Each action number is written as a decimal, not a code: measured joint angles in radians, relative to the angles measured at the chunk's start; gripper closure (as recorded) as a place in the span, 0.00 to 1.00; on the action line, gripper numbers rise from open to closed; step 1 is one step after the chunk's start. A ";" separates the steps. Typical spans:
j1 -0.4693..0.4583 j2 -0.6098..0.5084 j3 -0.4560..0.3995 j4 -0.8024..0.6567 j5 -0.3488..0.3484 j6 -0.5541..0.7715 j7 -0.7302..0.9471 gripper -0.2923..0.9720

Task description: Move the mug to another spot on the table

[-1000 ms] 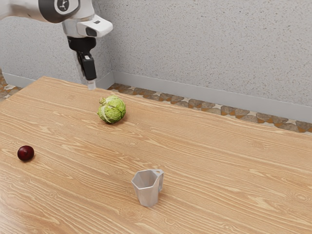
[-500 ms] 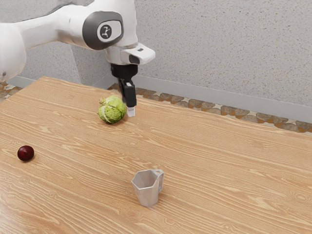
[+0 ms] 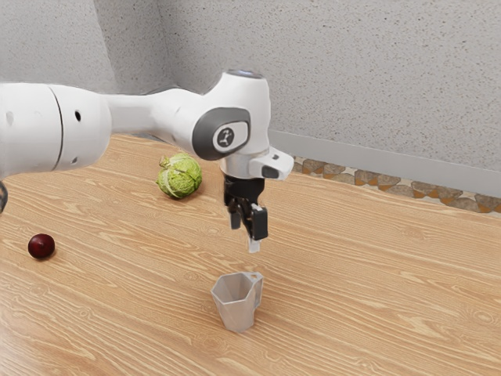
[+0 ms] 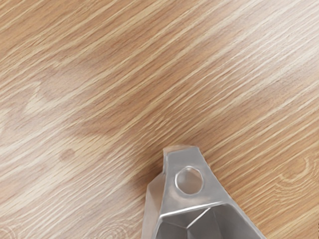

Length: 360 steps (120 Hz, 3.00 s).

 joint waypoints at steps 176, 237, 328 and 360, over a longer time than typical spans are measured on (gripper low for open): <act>0.064 0.086 0.019 -0.028 -0.092 0.000 -0.398 0.76; 0.323 0.214 0.048 0.152 -0.112 -0.149 -0.527 0.84; 0.373 0.399 0.050 0.217 -0.140 -0.166 -0.596 0.77; 0.374 0.396 0.051 0.216 -0.154 -0.166 -0.600 0.44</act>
